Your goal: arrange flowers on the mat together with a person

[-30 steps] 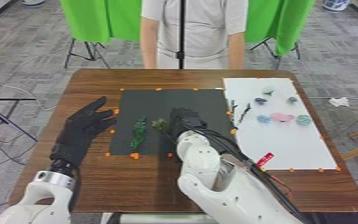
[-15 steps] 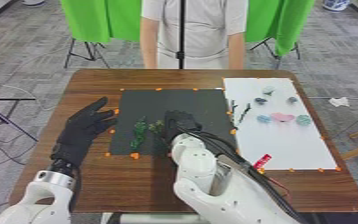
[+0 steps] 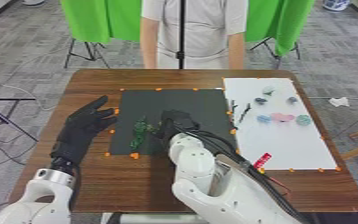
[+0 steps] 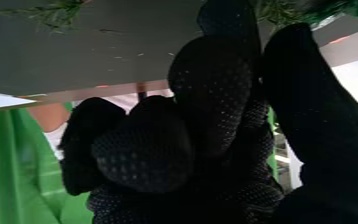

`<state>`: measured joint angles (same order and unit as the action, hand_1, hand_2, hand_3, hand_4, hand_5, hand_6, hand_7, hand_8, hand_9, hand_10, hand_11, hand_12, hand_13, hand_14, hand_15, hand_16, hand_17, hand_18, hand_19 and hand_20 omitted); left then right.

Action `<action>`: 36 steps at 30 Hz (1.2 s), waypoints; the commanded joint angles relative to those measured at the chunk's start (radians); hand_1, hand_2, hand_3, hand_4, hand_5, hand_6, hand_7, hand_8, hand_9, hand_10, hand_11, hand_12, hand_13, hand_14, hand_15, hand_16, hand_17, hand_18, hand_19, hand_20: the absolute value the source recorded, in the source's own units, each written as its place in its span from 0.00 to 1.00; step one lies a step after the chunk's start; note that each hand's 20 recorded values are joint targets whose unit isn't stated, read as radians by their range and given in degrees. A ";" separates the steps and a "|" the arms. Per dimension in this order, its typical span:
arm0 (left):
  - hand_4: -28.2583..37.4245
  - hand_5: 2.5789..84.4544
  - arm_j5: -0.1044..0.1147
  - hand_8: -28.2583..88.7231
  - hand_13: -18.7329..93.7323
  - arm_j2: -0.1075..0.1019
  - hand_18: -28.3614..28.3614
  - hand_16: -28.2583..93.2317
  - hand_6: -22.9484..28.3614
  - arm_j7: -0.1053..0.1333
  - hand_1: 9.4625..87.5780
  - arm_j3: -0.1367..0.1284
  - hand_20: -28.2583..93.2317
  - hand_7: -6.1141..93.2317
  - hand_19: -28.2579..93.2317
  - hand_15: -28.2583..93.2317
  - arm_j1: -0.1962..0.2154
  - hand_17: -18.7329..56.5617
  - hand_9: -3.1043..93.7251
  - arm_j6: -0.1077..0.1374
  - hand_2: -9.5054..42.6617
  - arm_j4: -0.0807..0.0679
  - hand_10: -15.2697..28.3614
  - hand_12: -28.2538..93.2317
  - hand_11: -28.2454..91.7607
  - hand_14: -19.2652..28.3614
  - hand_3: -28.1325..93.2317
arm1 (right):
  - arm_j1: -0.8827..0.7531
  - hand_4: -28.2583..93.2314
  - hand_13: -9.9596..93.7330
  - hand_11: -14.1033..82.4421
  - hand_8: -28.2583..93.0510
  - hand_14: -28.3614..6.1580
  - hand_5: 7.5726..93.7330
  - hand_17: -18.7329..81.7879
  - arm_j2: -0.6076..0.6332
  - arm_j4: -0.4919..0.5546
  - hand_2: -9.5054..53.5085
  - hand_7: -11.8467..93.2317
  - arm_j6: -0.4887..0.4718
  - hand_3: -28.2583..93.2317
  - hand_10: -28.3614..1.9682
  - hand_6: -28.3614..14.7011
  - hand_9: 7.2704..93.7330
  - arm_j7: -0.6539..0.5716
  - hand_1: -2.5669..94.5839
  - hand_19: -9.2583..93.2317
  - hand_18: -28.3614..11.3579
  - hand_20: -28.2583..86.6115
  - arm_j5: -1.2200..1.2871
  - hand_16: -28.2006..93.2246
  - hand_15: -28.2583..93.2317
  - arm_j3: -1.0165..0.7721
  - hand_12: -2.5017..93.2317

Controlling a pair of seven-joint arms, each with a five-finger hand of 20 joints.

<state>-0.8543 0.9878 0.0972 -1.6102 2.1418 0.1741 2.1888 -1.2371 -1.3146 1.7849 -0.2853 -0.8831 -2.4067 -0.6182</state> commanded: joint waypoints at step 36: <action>0.02 0.44 0.020 0.17 0.40 -0.001 0.96 0.18 0.54 0.116 0.18 -0.001 0.35 0.16 0.63 0.62 0.100 0.13 0.40 0.067 0.29 0.005 0.73 0.31 0.41 0.96 0.87 | -0.610 0.02 0.53 0.31 0.13 0.30 0.57 0.34 0.330 0.377 0.24 0.27 0.336 0.85 0.39 0.64 0.55 0.706 0.27 0.68 0.08 0.35 1.303 0.33 0.56 -0.844 0.18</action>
<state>-0.8390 0.9836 0.1986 -1.6197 2.2217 0.2226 2.1950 -1.6327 -0.9857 2.1650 0.2022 -0.2804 -1.5872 -1.3036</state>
